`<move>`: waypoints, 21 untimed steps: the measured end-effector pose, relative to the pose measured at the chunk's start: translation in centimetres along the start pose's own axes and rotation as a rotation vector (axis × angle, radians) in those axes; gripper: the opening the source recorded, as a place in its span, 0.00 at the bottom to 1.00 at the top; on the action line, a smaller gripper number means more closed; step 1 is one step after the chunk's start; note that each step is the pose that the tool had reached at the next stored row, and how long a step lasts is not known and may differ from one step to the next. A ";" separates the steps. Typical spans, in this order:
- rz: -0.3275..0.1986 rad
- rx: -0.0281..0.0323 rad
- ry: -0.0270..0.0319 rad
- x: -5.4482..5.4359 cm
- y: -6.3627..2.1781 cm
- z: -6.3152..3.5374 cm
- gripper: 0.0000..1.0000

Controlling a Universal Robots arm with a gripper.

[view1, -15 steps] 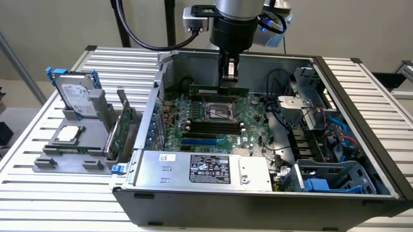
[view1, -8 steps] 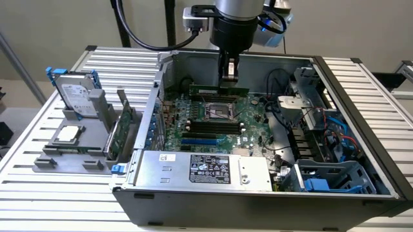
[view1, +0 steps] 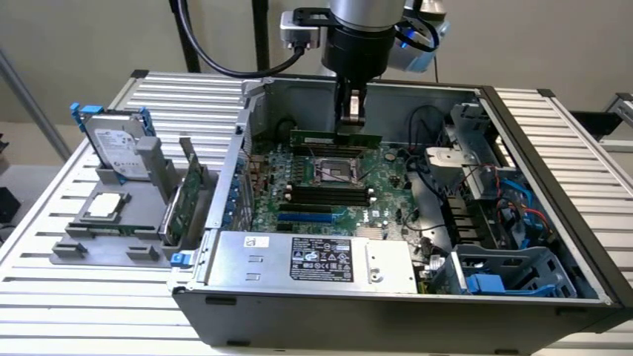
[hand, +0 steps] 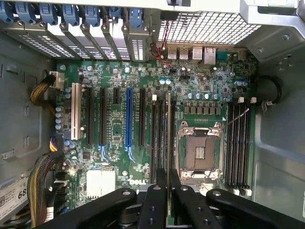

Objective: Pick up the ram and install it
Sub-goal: 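Insert the ram into the slot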

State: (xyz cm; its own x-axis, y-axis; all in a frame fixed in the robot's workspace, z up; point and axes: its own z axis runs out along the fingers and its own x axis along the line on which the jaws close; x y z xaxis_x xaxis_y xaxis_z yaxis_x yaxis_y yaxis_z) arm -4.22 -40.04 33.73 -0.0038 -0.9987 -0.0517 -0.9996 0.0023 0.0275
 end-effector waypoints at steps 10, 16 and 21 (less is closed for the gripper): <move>0.000 0.0000 -0.0001 0.0 0.00 0.00 0.00; 0.000 0.0000 0.0028 0.0 -0.01 0.49 0.00; 0.000 0.0000 0.0051 0.1 -0.04 1.38 0.00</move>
State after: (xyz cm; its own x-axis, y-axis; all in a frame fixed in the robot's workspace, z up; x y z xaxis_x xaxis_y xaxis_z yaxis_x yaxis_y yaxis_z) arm -4.22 -40.04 32.34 -0.0038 -0.9989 -0.0467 -0.9996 0.0025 0.0275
